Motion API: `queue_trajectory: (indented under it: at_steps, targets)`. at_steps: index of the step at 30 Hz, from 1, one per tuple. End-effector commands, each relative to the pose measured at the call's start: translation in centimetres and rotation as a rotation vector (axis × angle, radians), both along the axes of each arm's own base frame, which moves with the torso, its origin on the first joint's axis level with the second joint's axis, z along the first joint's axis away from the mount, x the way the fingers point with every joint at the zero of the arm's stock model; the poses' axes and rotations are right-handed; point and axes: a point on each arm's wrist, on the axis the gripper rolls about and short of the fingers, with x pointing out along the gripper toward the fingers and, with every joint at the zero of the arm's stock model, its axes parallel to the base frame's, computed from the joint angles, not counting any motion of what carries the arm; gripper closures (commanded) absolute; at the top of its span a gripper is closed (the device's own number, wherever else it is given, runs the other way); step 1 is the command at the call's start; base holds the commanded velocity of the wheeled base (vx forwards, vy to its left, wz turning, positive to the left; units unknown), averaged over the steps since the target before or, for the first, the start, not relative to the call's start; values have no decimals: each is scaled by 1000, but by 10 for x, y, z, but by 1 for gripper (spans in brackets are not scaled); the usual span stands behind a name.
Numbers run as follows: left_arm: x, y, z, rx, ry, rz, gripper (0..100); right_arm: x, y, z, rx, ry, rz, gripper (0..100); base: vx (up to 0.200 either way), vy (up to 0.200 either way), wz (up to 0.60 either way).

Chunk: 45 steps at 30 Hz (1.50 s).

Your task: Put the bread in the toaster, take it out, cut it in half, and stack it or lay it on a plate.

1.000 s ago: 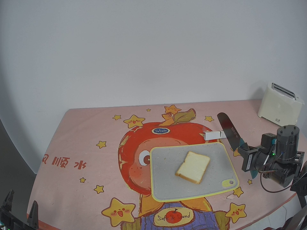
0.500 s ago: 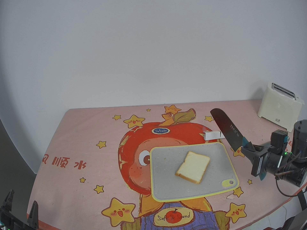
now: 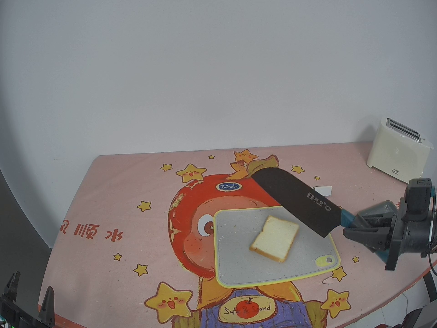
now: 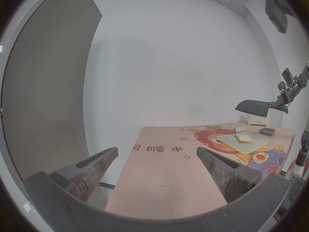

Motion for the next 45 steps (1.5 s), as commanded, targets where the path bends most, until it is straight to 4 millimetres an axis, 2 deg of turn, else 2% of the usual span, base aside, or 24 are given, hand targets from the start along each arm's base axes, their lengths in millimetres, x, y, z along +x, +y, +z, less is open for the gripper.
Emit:
queue_trajectory:
  at_steps: [1,5,9,22,31,34,41,44,45]
  targets:
    - [1,0,-5,-1,11,1,0,-9,-8,-16,-29,14,22,100,0,0,0]
    - [1,0,-5,-1,11,1,0,-21,-15,-23,-30,-18,35,100,0,0,0]
    - [1,0,-5,-1,11,1,0,-28,-21,-18,-30,-82,47,100,0,0,0]
    - [1,0,-5,1,11,1,0,-14,-17,-20,-50,-68,15,100,0,0,0]
    - [0,-1,-4,15,-9,-39,0,-13,-17,-19,-45,-76,15,100,0,0,0]
    - [-4,-1,24,21,-288,-32,0,-13,-17,-18,-42,-81,18,100,0,0,0]
    - [-3,-1,18,32,-231,-31,0,-12,-15,-19,-48,-76,16,100,0,0,0]
    - [-9,-3,36,57,-292,-103,0,-12,-16,-18,-47,-77,14,100,0,0,0]
    - [-9,-4,52,75,-293,-157,0,-11,-16,-18,-47,-77,13,100,0,0,0]
